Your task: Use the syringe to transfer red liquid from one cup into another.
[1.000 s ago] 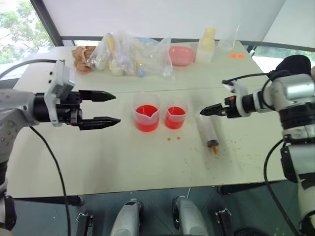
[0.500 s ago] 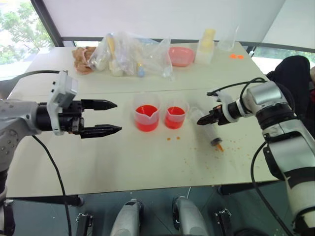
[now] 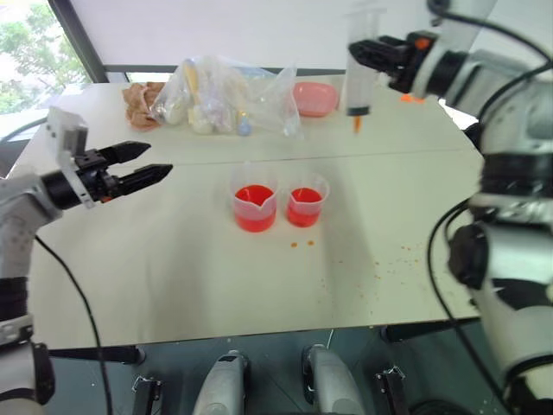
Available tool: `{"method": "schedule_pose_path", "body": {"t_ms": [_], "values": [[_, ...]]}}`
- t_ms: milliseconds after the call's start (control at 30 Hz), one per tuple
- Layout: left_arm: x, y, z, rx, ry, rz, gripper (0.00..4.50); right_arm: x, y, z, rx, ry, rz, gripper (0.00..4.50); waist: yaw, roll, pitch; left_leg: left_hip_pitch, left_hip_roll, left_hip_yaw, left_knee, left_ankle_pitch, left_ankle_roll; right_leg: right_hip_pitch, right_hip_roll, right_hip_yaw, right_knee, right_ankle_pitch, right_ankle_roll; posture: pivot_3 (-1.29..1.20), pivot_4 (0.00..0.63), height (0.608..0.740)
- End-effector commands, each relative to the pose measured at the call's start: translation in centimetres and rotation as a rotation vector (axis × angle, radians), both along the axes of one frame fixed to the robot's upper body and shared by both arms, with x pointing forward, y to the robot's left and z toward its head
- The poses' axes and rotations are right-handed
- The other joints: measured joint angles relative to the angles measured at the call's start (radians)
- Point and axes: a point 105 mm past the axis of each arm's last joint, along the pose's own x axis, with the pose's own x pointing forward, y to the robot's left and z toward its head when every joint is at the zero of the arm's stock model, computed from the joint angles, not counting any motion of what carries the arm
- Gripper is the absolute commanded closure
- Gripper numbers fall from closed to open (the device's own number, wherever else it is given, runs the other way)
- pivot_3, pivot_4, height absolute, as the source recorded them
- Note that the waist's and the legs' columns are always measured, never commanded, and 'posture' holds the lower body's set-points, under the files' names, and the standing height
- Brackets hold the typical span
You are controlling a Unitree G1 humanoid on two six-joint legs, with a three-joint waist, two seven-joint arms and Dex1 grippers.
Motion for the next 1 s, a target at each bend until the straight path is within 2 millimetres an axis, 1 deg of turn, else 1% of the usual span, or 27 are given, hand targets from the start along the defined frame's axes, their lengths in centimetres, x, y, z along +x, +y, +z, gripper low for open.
{"method": "schedule_pose_path", "body": {"t_ms": [33,100,167,233,367,400,500,567,633,833,900,1000], "values": [[1.3,0.2,0.7,0.025,-0.082,0.067,0.42,-3.1,3.3,2.5,0.126,-0.227,0.083,3.09,0.001,0.000,0.000,0.000,0.000,0.000,0.000,0.000,0.000,-0.001,0.000,0.000,0.000,0.000,0.000,0.00,0.150,0.740],[2.1,-0.8,0.8,0.034,-0.110,0.060,0.42,-4.1,6.1,0.7,0.141,-0.239,0.150,3.09,0.004,0.000,0.000,-0.001,0.000,0.000,0.000,0.000,0.000,-0.001,0.000,0.001,0.001,0.001,0.000,0.00,0.150,0.740],[2.3,-1.8,1.4,0.021,-0.145,0.033,0.42,-4.4,7.6,-1.3,0.142,-0.228,0.169,3.09,0.006,0.000,0.000,-0.001,0.000,-0.001,0.000,0.000,-0.001,-0.001,0.000,0.000,0.001,0.001,0.000,0.00,0.150,0.740],[2.4,-2.6,1.9,0.011,-0.163,0.010,0.42,-4.5,8.5,-2.6,0.152,-0.221,0.178,3.09,0.007,0.000,0.000,-0.001,-0.001,-0.001,0.001,0.000,-0.001,0.000,0.000,0.001,0.001,0.002,0.001,0.00,0.150,0.740],[2.1,-5.0,2.2,0.049,-0.189,-0.055,0.42,-4.9,10.2,-4.7,0.126,-0.211,0.196,3.09,0.004,0.000,0.000,-0.001,-0.001,0.000,0.001,0.000,-0.001,0.000,0.000,0.002,0.001,0.002,0.002,0.00,0.150,0.740],[1.9,-5.8,2.9,0.039,-0.207,-0.081,0.42,-5.0,10.5,-5.5,0.115,-0.207,0.199,3.09,0.003,0.000,0.000,-0.001,-0.001,0.000,0.001,0.000,-0.001,0.000,0.000,0.002,0.001,0.002,0.002,0.00,0.150,0.740],[1.1,-7.2,4.5,0.024,-0.238,-0.145,0.42,-5.3,10.9,-7.0,0.089,-0.208,0.201,3.09,0.001,0.000,0.000,-0.001,-0.001,0.000,0.001,0.001,-0.001,-0.001,0.000,0.002,0.001,0.002,0.002,0.00,0.150,0.740],[0.5,-8.4,5.5,0.029,-0.253,-0.210,0.42,-5.1,11.0,-8.3,0.067,-0.197,0.188,3.09,-0.001,0.000,0.000,-0.001,-0.001,0.000,0.001,0.001,-0.001,-0.001,0.001,0.002,0.001,0.002,0.002,0.00,0.150,0.740],[0.3,-9.1,6.2,0.032,-0.270,-0.235,0.42,-4.9,11.1,-9.1,0.055,-0.190,0.179,3.09,-0.002,0.000,0.000,0.000,-0.001,0.000,0.001,0.001,-0.001,-0.001,0.001,0.002,0.000,0.002,0.002,0.00,0.150,0.740],[1.4,-9.9,8.5,-0.011,-0.350,-0.229,0.42,-5.1,12.0,-9.8,0.065,-0.179,0.186,3.09,-0.001,0.000,0.000,0.001,-0.001,0.000,0.001,0.001,-0.001,0.000,0.001,0.002,0.001,0.002,0.002,0.00,0.150,0.740],[1.7,-10.0,8.8,-0.030,-0.360,-0.231,0.42,-5.1,12.2,-10.0,0.068,-0.177,0.190,3.09,-0.003,0.000,0.000,0.001,-0.001,0.000,0.001,0.001,-0.001,0.000,0.001,0.002,0.001,0.002,0.002,0.00,0.150,0.740],[2.3,-10.5,8.7,-0.018,-0.372,-0.237,0.42,-5.3,12.6,-10.3,0.068,-0.174,0.195,3.09,-0.003,0.000,0.000,0.001,-0.001,0.000,0.001,0.001,-0.001,0.000,0.001,0.002,0.001,0.002,0.002,0.00,0.150,0.740]]}}
